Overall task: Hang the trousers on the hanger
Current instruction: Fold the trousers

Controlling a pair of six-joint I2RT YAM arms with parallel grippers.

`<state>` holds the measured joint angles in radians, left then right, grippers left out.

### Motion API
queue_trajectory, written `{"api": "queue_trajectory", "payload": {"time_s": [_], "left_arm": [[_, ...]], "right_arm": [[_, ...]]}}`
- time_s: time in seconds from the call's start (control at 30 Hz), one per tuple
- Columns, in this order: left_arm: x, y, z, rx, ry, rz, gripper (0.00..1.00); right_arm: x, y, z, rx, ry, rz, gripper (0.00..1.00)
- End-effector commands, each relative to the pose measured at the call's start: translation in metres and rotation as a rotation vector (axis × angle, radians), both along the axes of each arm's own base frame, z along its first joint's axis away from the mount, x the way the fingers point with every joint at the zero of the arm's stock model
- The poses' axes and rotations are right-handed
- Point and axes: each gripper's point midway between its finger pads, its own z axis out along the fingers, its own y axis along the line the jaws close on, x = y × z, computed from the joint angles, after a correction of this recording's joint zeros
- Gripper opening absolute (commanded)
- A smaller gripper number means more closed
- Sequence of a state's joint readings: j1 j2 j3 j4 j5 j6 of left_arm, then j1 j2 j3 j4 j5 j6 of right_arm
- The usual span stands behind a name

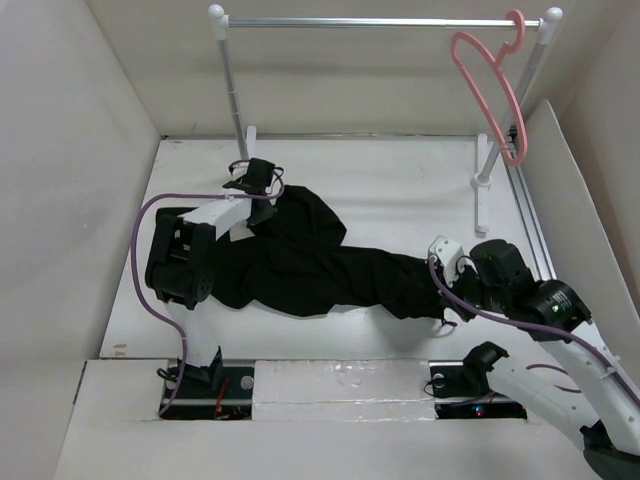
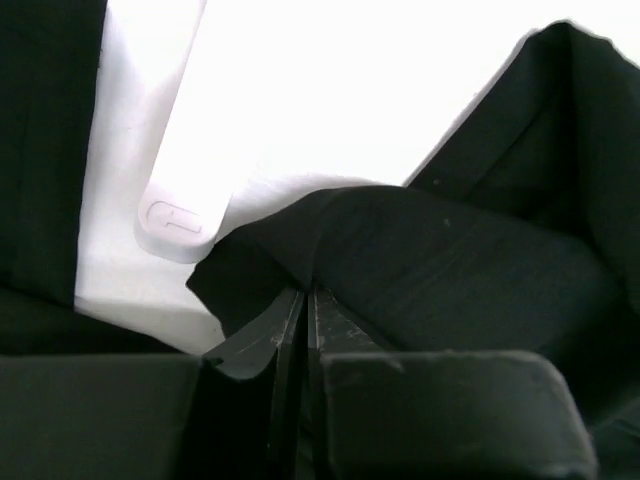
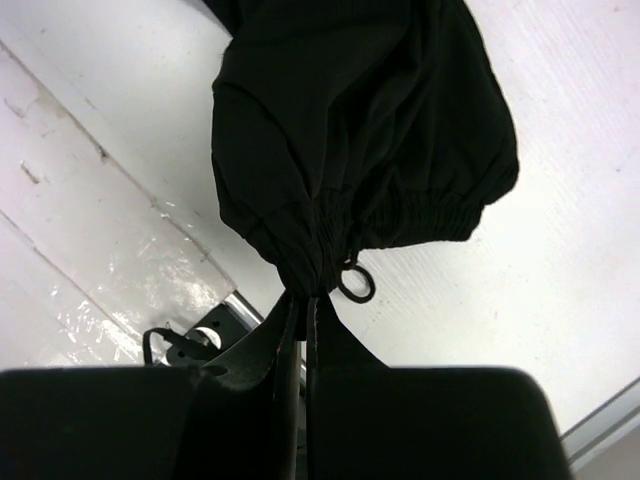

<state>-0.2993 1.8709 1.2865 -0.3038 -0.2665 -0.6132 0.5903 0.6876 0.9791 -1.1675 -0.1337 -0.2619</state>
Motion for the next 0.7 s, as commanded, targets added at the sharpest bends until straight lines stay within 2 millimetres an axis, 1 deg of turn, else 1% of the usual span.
{"api": "queue_trajectory", "payload": {"time_s": [0.0,0.03,0.07,0.1,0.13,0.2,0.23,0.27,0.3,0.33,0.37,0.4,0.43,0.47,0.5,0.57,0.6,0.63,0.67], "left_arm": [[0.013,0.004,0.05,0.003,-0.115,0.068,0.0],[0.011,0.006,0.091,-0.027,-0.21,0.078,0.0],[0.009,0.008,0.114,-0.041,-0.265,0.084,0.0],[0.007,0.015,0.142,-0.034,-0.337,0.109,0.0],[-0.002,0.021,0.197,-0.071,-0.472,0.121,0.0],[-0.009,0.044,0.25,-0.072,-0.596,0.162,0.0],[-0.018,0.054,0.295,-0.096,-0.688,0.183,0.0],[-0.022,0.062,0.317,-0.084,-0.728,0.189,0.0],[-0.025,0.068,0.334,-0.061,-0.757,0.206,0.0],[-0.03,0.071,0.363,-0.063,-0.804,0.207,0.0],[-0.032,0.072,0.374,-0.063,-0.824,0.208,0.0],[-0.034,0.075,0.382,-0.051,-0.837,0.213,0.0],[-0.04,0.078,0.391,-0.055,-0.851,0.23,0.0],[-0.041,0.079,0.391,-0.054,-0.846,0.229,0.0],[-0.051,0.083,0.399,-0.056,-0.869,0.243,0.0],[-0.056,0.088,0.395,-0.043,-0.889,0.258,0.0],[-0.058,0.094,0.394,-0.021,-0.899,0.279,0.0],[-0.053,0.098,0.384,0.006,-0.879,0.283,0.0],[-0.049,0.096,0.379,0.014,-0.865,0.275,0.0]], "right_arm": [[0.017,0.0,0.025,0.037,-0.111,-0.056,0.0],[0.023,-0.005,0.032,0.021,-0.142,-0.086,0.0],[0.026,-0.007,0.036,0.015,-0.158,-0.098,0.0],[0.029,-0.005,0.041,0.024,-0.172,-0.098,0.0],[0.036,-0.011,0.05,0.009,-0.212,-0.13,0.0],[0.045,-0.008,0.059,0.016,-0.245,-0.145,0.0],[0.05,-0.011,0.065,0.008,-0.265,-0.161,0.0],[0.054,-0.01,0.074,0.009,-0.29,-0.163,0.0],[0.059,-0.012,0.081,0.011,-0.312,-0.178,0.0],[0.061,-0.011,0.086,0.014,-0.327,-0.179,0.0],[0.063,-0.011,0.093,0.017,-0.346,-0.175,0.0],[0.065,-0.014,0.094,0.011,-0.351,-0.188,0.0],[0.064,-0.016,0.098,0.011,-0.361,-0.195,0.0],[0.066,-0.019,0.098,0.005,-0.363,-0.208,0.0],[0.063,-0.022,0.104,0.014,-0.38,-0.216,0.0],[0.061,-0.03,0.109,0.017,-0.41,-0.248,0.0],[0.06,-0.032,0.108,0.017,-0.415,-0.253,0.0],[0.06,-0.034,0.107,0.009,-0.417,-0.259,0.0],[0.061,-0.034,0.105,0.001,-0.411,-0.26,0.0]]}}
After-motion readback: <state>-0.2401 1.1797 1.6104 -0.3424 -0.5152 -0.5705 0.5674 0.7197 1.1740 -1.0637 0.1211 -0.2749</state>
